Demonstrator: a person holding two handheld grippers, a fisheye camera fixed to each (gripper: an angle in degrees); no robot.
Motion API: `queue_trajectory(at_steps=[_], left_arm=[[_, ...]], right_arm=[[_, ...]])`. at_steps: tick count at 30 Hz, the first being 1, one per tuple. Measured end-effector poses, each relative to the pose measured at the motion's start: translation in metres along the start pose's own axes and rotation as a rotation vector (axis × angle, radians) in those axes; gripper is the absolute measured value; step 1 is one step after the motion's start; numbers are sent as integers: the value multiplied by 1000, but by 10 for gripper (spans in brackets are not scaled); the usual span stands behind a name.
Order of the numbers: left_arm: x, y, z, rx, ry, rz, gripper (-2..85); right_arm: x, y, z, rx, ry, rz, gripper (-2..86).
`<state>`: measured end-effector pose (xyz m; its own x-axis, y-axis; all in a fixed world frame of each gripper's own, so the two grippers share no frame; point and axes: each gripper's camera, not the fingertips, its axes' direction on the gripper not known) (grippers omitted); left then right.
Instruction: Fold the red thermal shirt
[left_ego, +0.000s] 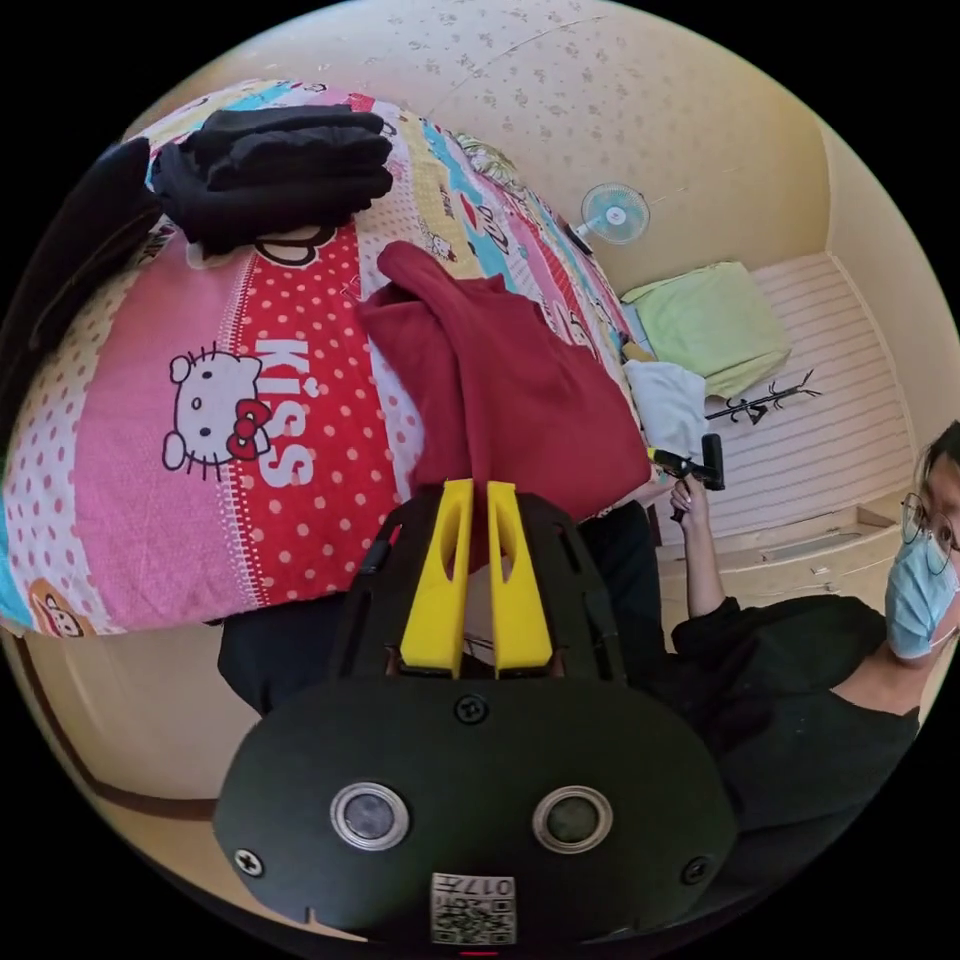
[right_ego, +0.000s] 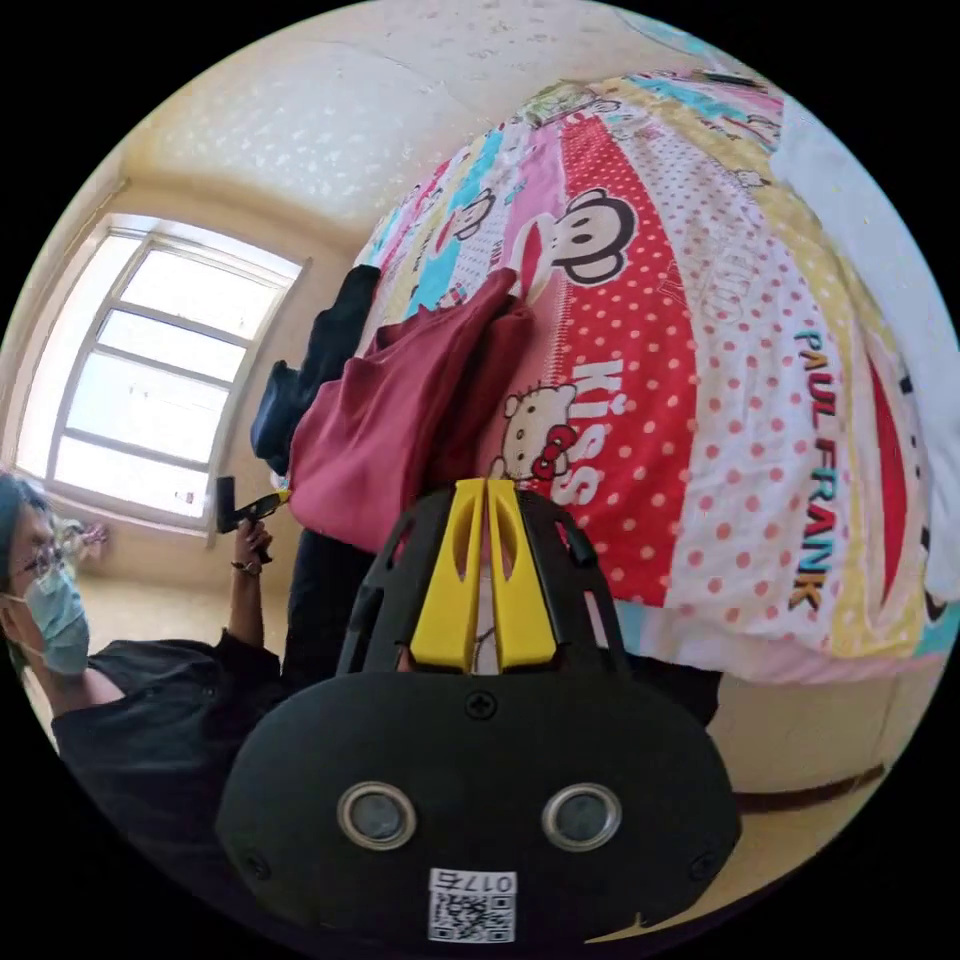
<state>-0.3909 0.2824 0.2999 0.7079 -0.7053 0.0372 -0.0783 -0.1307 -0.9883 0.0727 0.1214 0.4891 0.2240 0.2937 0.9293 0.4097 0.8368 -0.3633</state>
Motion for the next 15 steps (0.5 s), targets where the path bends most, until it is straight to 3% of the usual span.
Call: queue_trajectory(at_steps=[1,5,7,10,15], left_arm=[[-2,-5,0,-16,48,5,39],[12,-24,-39,99,57,36,74],[25,-49,-63,196,-5,61,97],[28,-107,-55,88,-69,36,92],[23,-178,-10,24,-288,-44,98]], right_arm=[[2,-7,3,-37,59,2,22],[-16,-43,-9,46,-272,-180,46],[-26,-69,-4,30,-298,-197,74],[-49,-113,11,66,-189,-191,160],[-81,-175,62,17,12,-205,164]])
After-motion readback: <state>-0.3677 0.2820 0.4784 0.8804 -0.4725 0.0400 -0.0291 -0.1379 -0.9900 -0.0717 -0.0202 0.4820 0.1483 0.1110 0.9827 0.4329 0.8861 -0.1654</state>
